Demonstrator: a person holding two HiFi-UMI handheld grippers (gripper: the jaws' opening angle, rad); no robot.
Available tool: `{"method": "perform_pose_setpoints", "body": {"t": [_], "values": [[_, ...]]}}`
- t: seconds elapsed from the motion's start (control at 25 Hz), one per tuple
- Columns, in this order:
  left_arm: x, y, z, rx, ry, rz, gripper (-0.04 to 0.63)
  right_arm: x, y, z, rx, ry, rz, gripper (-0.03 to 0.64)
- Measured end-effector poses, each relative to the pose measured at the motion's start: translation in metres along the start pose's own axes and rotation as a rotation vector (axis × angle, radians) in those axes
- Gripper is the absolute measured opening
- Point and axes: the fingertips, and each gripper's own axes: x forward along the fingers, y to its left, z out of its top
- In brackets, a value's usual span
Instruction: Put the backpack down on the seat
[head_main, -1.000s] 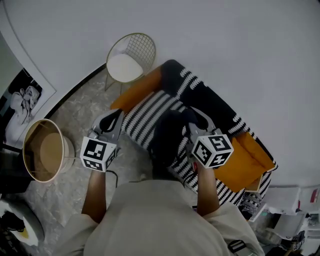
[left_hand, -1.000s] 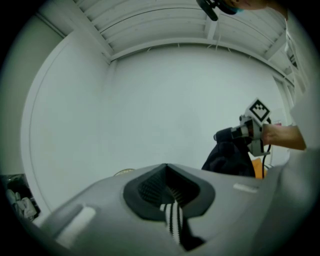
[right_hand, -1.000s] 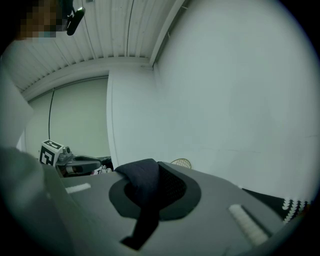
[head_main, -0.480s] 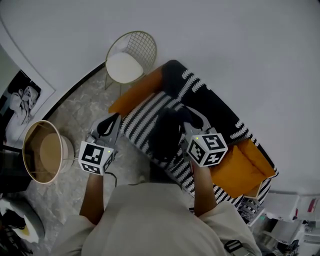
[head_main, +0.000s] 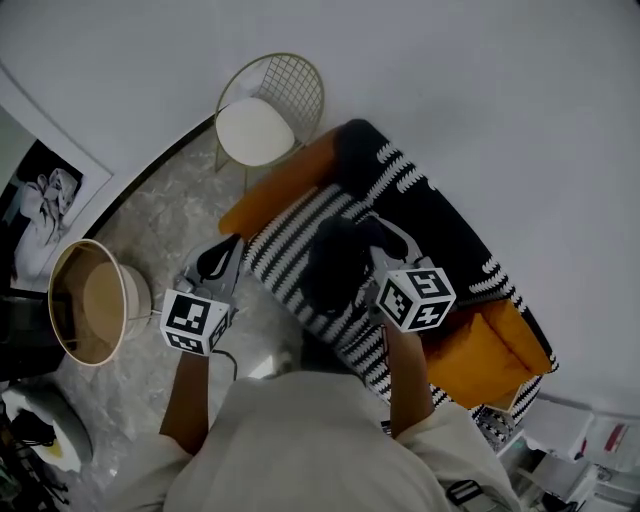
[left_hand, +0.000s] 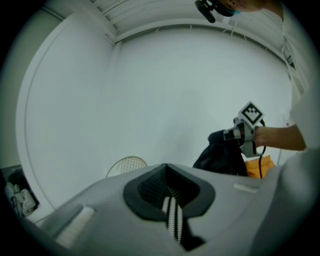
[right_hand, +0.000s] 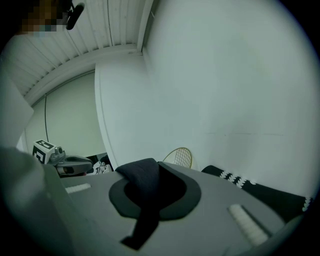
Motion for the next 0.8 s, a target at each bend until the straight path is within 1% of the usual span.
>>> {"method": "perform_pose_setpoints", "body": {"t": [0.16, 0.28, 0.48, 0.64, 0.8], "values": [[0.042, 0.02, 0.005, -0.004, 0.006, 0.0, 0.003, 0.044, -0.031, 0.007, 0.015, 0.022, -0.004, 0.005], [0.072, 0.019, -0.006, -0.025, 0.027, 0.005, 0.003, 0.068, -0.057, -0.01, 0.043, 0.06, 0.003, 0.005], [0.122, 0.027, -0.018, -0.033, 0.066, -0.007, 0.003, 0.109, -0.1, -0.019, 0.069, 0.108, 0.002, 0.005], [0.153, 0.037, -0.033, -0.048, 0.101, 0.004, 0.003, 0.142, -0.137, -0.032, 0.089, 0.148, -0.001, 0.005], [0.178, 0.042, -0.046, -0.06, 0.124, 0.018, 0.003, 0.167, -0.173, -0.048, 0.083, 0.186, -0.015, 0.005]]}}
